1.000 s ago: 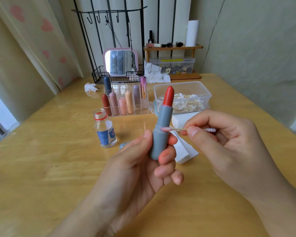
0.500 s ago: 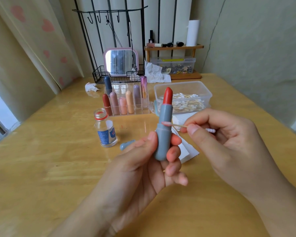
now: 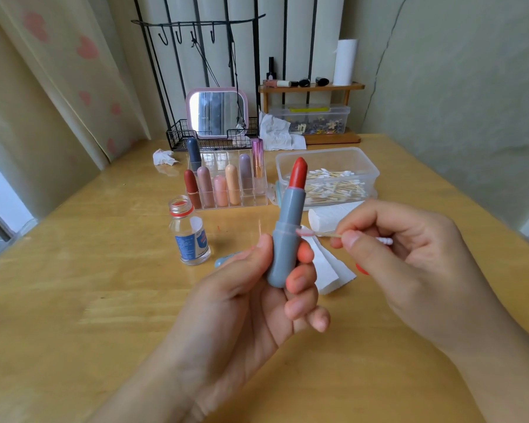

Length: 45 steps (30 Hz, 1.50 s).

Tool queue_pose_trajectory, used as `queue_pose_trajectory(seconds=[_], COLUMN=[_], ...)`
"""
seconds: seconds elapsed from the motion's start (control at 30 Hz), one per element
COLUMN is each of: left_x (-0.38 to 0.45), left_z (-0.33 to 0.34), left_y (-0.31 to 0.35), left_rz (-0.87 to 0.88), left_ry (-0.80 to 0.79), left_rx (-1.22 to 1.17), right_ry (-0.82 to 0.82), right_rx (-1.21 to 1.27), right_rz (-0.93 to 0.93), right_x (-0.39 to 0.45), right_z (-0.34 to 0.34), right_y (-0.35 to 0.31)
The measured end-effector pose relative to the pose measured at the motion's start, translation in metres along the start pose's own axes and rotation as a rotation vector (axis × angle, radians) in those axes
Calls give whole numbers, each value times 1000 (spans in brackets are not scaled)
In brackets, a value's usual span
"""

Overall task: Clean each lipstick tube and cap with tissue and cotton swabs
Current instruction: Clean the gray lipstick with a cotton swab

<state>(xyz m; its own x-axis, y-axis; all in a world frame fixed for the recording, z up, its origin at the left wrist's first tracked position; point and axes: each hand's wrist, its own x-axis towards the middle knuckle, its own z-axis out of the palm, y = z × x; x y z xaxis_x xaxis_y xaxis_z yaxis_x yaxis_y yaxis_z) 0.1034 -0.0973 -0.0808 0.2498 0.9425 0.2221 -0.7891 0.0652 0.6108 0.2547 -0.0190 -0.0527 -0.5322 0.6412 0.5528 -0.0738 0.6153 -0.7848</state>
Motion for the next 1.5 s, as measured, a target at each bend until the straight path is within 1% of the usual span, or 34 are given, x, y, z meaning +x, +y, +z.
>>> queue_pose_trajectory(seconds=[0.13, 0.2, 0.27, 0.4, 0.47, 0.5, 0.63, 0.7, 0.87, 1.03, 1.2, 1.27, 1.4, 1.5], left_x=[0, 0, 1, 2, 1, 1, 3, 4, 8, 12, 12, 11, 11, 11], left_z=[2, 5, 8, -4, -9, -11, -22, -27, -35, -40, -41, -42, -42, -43], left_y=[-1, 0, 3, 15, 20, 21, 16, 12, 5, 1, -1, -2, -2, -2], left_rz=[46, 71, 122, 331, 363, 362, 369, 340, 232, 111, 95, 104, 106, 107], left_ry=[37, 117, 257, 652, 780, 810, 876, 896, 919, 887, 920, 915, 909, 906], left_rx=[65, 121, 229, 621, 812, 921, 1327, 1438, 1573, 1719, 1784, 1795, 1814, 1804], right_ry=[-10, 7, 19, 47, 71, 81, 95, 106, 169, 168, 151, 117, -17, -50], right_rx=[-33, -22, -25, -54, -84, -96, -157, -176, -206, -207, -217, -203, -232, -270], right_rz=[-2, 25, 55, 174, 232, 260, 318, 332, 350, 347, 292, 290, 275, 270], right_x=[-2, -2, 0, 3, 4, 5, 5, 5, 7, 6, 5, 5, 3, 2], right_z=[4, 4, 2, 1, 2, 2, 1, -1, -5, -3, -1, -2, 0, 3], right_y=[0, 1, 2, 9, 17, 19, 26, 27, 32, 31, 24, 22, 21, 23])
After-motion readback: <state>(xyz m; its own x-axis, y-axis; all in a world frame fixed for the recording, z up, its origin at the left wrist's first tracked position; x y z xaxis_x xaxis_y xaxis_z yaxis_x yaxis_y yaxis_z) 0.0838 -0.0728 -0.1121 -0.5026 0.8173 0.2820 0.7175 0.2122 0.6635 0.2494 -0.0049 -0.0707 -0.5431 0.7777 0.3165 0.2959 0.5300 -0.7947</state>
